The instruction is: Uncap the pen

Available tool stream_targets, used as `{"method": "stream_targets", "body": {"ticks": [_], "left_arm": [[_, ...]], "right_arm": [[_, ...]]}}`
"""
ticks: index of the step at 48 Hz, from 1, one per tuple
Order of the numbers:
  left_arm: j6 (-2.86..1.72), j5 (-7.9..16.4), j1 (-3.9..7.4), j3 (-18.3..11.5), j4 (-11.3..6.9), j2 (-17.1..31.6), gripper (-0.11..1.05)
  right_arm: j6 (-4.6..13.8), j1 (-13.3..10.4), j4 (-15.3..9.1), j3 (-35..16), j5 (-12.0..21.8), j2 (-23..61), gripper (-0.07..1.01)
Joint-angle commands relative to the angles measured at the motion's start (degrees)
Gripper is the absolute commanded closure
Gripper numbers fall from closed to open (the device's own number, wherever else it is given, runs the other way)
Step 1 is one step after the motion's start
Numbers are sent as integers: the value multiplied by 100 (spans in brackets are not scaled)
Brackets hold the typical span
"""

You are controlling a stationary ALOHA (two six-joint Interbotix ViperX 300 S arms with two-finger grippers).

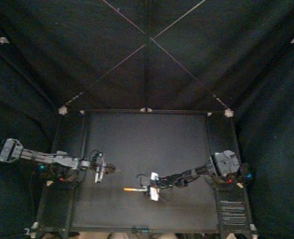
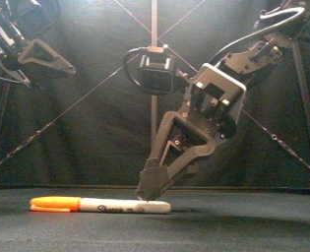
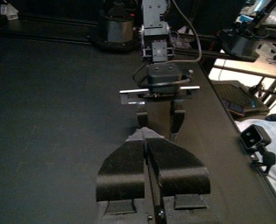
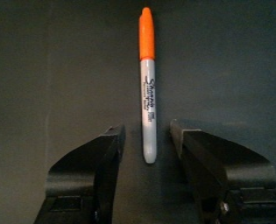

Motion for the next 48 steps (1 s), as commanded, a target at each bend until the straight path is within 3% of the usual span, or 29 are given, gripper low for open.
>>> {"method": "stream_targets", "body": {"ticks": [1, 11, 21, 30, 40, 48], "left_arm": [[9, -26, 0, -70, 9, 9, 65], [0, -26, 9, -88, 9, 9, 64], [0, -79, 158, -158, -141, 9, 63], [9, -97, 281, -255, -299, 9, 46], [18, -97, 325, -352, -299, 9, 21], [9, -97, 343, -404, -308, 9, 9]], "right_arm": [[-9, -9, -9, -105, 18, -79, 14], [0, 18, -9, -105, 123, -35, 24], [-9, 18, -9, -79, 237, -62, 37], [-18, -53, -281, -26, 272, -413, 39], [-18, -615, -853, 229, 360, -1318, 39], [-9, -1002, -1239, 387, 360, -1916, 39]]}}
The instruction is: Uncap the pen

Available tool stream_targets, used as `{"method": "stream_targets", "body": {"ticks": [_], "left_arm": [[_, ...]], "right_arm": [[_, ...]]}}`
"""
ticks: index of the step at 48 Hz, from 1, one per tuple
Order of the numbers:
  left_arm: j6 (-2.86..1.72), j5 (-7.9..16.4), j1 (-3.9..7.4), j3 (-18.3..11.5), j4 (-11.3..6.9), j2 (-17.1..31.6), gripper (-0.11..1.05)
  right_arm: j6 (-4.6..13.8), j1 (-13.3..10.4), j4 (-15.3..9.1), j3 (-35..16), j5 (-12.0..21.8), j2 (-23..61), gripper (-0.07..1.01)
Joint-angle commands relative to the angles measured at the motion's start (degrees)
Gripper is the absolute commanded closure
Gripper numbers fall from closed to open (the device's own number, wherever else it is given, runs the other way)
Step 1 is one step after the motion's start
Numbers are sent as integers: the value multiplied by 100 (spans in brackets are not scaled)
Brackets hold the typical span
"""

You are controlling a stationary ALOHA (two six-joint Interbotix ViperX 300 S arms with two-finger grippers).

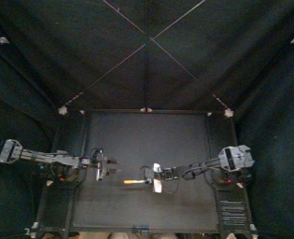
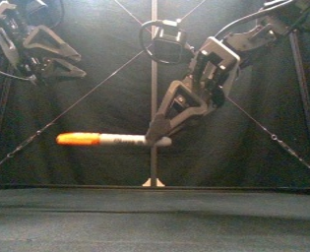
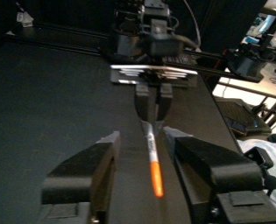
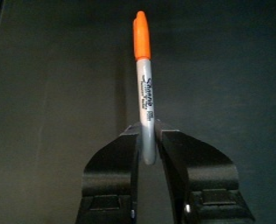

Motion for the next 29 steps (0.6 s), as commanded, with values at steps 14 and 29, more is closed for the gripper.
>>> {"method": "stream_targets", "body": {"ticks": [14, 29], "left_arm": [[9, -220, 79, -220, -18, 9, 8], [0, -448, 123, -237, -26, 220, 8]], "right_arm": [[-18, -492, -606, -105, -18, -976, 39], [-26, -492, -879, -387, -18, -984, 39]]}}
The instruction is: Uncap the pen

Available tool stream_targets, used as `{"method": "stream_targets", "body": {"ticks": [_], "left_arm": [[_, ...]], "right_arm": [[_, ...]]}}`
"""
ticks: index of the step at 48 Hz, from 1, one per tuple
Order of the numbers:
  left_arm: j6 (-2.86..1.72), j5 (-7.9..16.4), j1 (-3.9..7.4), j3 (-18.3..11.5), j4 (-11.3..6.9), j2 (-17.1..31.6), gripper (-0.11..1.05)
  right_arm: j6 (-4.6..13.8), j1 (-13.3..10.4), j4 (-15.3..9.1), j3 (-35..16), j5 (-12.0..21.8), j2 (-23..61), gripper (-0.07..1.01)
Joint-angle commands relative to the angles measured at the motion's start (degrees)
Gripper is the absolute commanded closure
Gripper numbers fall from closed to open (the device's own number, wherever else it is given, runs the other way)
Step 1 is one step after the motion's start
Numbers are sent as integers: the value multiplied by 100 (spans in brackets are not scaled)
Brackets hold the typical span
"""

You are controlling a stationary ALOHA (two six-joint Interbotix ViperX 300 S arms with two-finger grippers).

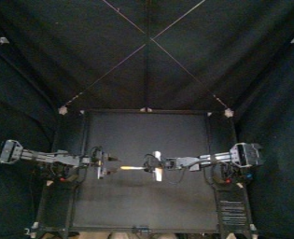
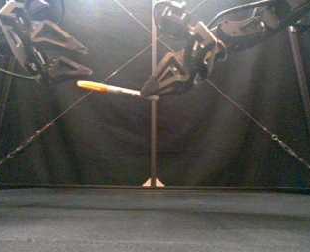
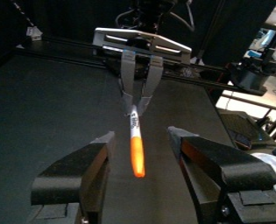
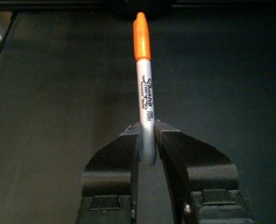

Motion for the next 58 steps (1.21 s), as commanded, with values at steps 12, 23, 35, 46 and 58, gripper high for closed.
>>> {"method": "stream_targets", "body": {"ticks": [12, 23, 35, 46, 58], "left_arm": [[0, -158, 0, -211, -132, 352, 8], [0, -158, -18, -220, -132, 369, 8], [0, -158, 0, -229, -158, 369, 10], [9, -158, 18, -246, -158, 369, 24], [0, -158, 26, -220, -167, 360, 44]], "right_arm": [[-9, -53, -255, -334, -26, -264, 39], [-18, -123, -264, -316, -62, -334, 39], [-26, -132, -264, -316, -158, -334, 39], [-26, -132, -264, -290, -176, -334, 39], [-9, -132, -264, -141, -167, -396, 39]]}}
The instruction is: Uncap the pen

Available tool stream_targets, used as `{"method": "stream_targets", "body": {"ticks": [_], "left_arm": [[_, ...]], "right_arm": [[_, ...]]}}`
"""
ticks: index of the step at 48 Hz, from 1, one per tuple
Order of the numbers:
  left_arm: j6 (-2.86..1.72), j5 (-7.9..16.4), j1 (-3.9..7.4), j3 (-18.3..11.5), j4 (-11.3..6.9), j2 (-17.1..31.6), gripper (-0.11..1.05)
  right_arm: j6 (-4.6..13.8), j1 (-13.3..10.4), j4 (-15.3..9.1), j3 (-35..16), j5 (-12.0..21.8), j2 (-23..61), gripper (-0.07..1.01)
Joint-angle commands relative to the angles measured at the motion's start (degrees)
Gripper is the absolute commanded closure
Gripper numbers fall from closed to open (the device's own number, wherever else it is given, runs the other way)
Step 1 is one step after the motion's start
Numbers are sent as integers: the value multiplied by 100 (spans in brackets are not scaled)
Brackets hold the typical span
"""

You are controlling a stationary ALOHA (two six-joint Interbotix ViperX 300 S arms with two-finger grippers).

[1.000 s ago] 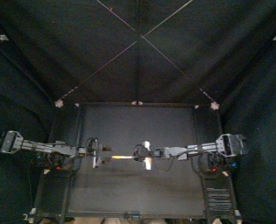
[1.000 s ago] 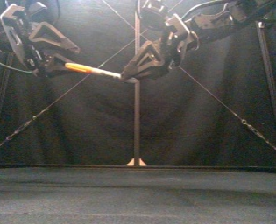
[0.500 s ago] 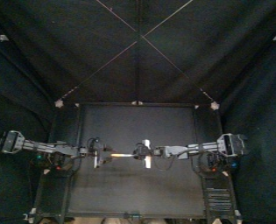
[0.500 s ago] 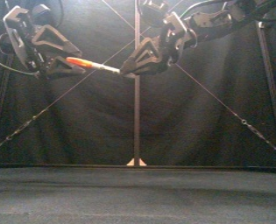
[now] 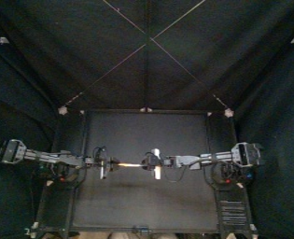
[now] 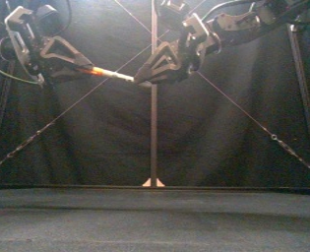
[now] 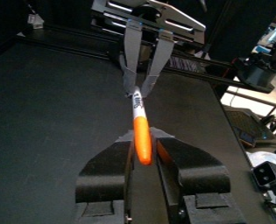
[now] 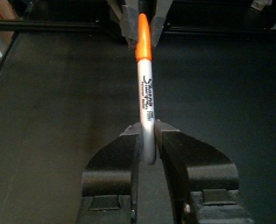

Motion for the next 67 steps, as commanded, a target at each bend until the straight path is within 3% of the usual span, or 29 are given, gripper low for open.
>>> {"method": "stream_targets", "body": {"ticks": [1, 20, 31, 67], "left_arm": [[0, -53, 18, -132, -9, -18, 45], [0, -53, 0, -18, -18, -264, 45], [0, -53, -18, 26, -18, -360, 45], [0, -53, 0, 70, -18, -413, 45]], "right_arm": [[9, -26, 0, 53, -53, -325, 39], [35, -70, 290, 809, -343, -1046, 39], [35, -149, 325, 1187, -519, -1336, 39], [26, -167, 325, 1441, -606, -1696, 39]]}}
